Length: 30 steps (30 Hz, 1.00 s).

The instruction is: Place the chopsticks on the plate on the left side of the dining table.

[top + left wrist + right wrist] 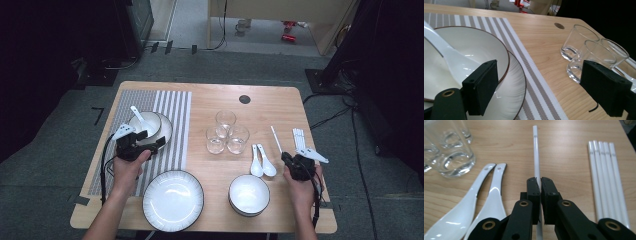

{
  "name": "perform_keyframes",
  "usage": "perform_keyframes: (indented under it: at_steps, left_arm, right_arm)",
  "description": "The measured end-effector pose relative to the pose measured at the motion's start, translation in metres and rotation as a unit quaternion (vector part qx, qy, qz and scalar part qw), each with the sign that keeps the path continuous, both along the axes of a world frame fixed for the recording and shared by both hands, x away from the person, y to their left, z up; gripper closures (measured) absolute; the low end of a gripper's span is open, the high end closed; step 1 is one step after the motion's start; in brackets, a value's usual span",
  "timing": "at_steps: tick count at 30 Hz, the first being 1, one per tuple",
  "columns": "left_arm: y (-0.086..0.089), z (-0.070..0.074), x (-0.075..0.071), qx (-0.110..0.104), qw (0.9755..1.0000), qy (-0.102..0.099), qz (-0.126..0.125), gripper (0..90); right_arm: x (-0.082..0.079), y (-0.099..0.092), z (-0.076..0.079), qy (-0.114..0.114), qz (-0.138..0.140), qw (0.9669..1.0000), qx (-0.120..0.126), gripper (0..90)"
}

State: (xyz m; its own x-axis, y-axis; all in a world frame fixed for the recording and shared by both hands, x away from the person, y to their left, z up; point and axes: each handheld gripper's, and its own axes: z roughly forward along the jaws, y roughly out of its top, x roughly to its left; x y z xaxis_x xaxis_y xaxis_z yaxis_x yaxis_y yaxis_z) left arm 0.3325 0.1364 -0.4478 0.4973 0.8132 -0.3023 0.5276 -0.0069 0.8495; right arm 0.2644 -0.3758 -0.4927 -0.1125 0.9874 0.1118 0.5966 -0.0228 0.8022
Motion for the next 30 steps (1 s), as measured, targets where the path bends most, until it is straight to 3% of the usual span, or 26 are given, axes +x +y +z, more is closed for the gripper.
perform_keyframes:
  at_steps: [11, 17, 23, 26, 30]
  left_arm:
    - [-0.012, 0.008, -0.001, 0.008, 0.9997, -0.018, -0.015, 14.9]
    - [-0.021, 0.015, -0.002, 0.009, 0.9988, -0.031, -0.036, 15.0]
    - [-0.030, 0.025, -0.003, 0.020, 0.9969, -0.045, -0.061, 15.3]
    - [-0.035, 0.030, -0.004, 0.032, 0.9948, -0.054, -0.081, 15.4]
    - [-0.045, 0.036, -0.007, 0.050, 0.9900, -0.070, -0.112, 15.4]
  right_arm:
    - [-0.006, 0.008, 0.050, -0.032, 0.066, 0.9973, 0.000, 86.5]
    - [-0.007, 0.019, 0.071, -0.048, 0.119, 0.9917, 0.001, 86.5]
    - [-0.004, 0.035, 0.086, -0.056, 0.169, 0.9839, -0.010, 86.5]
    - [-0.001, 0.045, 0.092, -0.055, 0.192, 0.9797, -0.017, 86.5]
    - [0.002, 0.057, 0.100, -0.057, 0.219, 0.9738, -0.023, 86.5]
